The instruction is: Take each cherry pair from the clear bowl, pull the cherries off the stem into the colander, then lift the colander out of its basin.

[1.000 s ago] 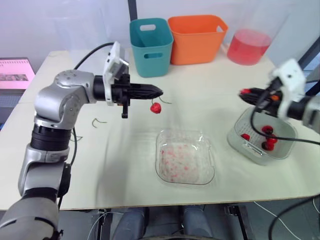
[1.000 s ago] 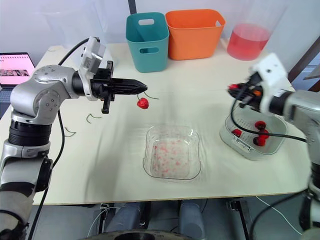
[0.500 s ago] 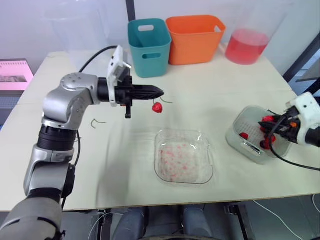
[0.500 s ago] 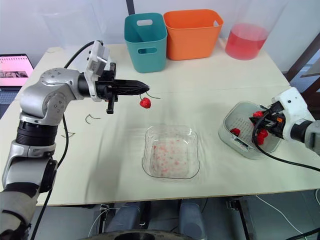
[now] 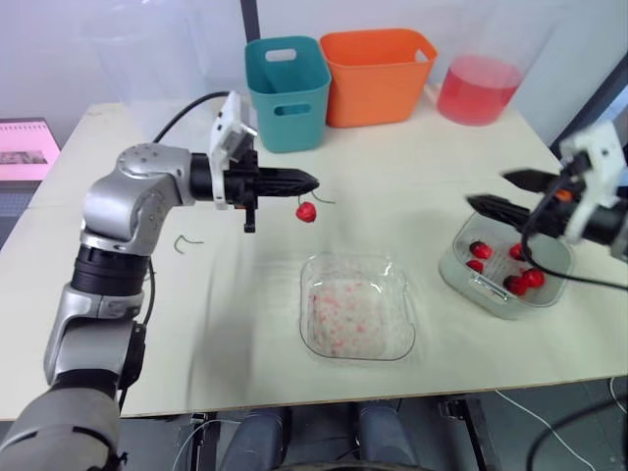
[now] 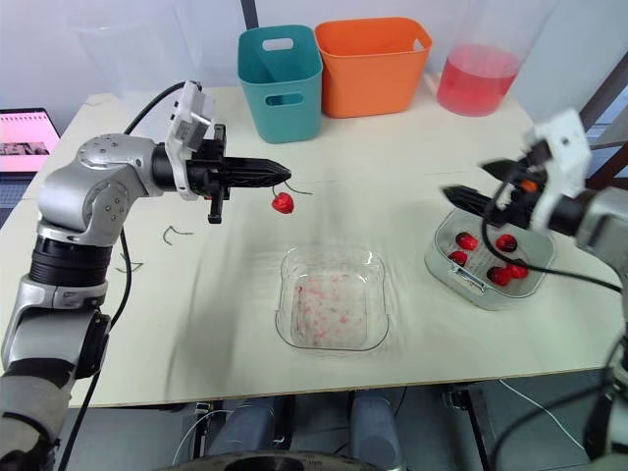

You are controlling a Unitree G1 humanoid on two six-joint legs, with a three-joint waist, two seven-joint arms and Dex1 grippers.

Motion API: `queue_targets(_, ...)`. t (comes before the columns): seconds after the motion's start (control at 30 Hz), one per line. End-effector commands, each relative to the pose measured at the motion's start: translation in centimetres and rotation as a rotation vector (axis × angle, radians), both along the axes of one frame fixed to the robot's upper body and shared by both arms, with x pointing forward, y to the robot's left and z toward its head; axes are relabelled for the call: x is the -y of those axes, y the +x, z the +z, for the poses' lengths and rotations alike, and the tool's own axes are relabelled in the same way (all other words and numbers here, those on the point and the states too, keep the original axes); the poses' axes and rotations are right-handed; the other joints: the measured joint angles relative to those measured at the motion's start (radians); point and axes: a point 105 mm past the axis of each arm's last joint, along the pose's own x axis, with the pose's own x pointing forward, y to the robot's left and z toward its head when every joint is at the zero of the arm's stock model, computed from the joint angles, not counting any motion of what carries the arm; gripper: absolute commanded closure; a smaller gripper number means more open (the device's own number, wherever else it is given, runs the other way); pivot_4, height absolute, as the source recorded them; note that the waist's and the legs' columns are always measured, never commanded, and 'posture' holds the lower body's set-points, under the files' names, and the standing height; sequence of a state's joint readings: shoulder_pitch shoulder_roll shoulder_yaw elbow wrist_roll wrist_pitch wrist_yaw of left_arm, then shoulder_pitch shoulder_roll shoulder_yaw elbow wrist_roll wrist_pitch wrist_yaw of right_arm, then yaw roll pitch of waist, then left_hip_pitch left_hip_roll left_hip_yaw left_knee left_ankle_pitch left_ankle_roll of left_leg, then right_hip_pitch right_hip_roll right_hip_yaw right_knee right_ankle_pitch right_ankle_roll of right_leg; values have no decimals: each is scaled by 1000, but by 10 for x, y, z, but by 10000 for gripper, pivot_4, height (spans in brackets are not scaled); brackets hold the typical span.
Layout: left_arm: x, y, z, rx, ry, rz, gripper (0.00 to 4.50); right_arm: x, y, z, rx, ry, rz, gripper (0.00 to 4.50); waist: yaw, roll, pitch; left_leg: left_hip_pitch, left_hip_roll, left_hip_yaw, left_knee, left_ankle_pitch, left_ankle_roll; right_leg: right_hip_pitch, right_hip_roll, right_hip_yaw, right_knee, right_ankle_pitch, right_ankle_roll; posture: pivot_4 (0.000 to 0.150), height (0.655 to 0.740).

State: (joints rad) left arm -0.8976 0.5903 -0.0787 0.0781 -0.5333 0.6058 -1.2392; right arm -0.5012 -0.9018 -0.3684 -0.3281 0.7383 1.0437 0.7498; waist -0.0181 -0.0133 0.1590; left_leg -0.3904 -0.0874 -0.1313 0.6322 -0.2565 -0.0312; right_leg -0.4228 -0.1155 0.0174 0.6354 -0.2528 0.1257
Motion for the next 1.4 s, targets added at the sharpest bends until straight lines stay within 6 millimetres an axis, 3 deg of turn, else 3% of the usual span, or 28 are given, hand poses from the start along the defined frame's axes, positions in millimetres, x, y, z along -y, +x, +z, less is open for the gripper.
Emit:
queue_targets(0.03,-3,-7,28,70,-44,-10,45000,-53,-9,2,-22,89,203,149,2,0,0,0,0,-1,0,0,0,0,0,0,0,0,0,1500,7400)
queue_targets(0.23,1,-18,33,74,-38,-44,45000,-112,-8,-15,-91,203,346,149,7,0,0,-2,-2,-3,1,0,-1,1,-2,-1,-1,0,0,1500,7400)
queue_targets(0.4,3,-23,33,72,-33,-49,45000,-151,-5,-15,-96,267,426,149,-3,0,0,-1,-2,-3,0,1,-2,-2,-2,0,2,0,0,1500,7400)
queue_targets(0.57,2,-22,33,70,-33,-41,45000,-164,-5,-12,-89,271,463,149,-1,0,0,-1,-2,-3,1,1,-2,-2,-2,0,2,0,0,1500,7400)
queue_targets(0.8,2,-21,33,66,-45,-28,45000,-167,-6,-15,-98,255,475,149,-2,0,0,-1,-2,-3,0,1,-1,-2,-2,0,3,0,0,1500,7400)
queue_targets(0.9,2,-20,32,64,-48,-28,45000,-167,-5,-17,-99,253,470,8109,-2,0,0,-1,-2,-3,0,1,-1,-2,-2,-1,3,0,0,1500,7400)
queue_targets(1.1,2,-20,31,58,-47,-31,45000,-167,-5,-16,-92,257,468,39082,-2,0,0,-1,-2,-3,0,1,-1,-2,-2,-1,3,0,0,1500,7400)
queue_targets(1.13,2,-20,31,57,-47,-31,45000,-167,-5,-16,-92,257,468,41963,-2,0,0,-1,-2,-3,0,1,-1,-2,-2,-1,3,0,0,1500,7400)
queue_targets(1.4,1,-15,37,71,-67,-13,45000,-165,-8,-30,-111,193,468,41963,-2,0,0,-1,-2,-3,1,1,-1,-2,-2,-1,3,0,0,1500,7400)
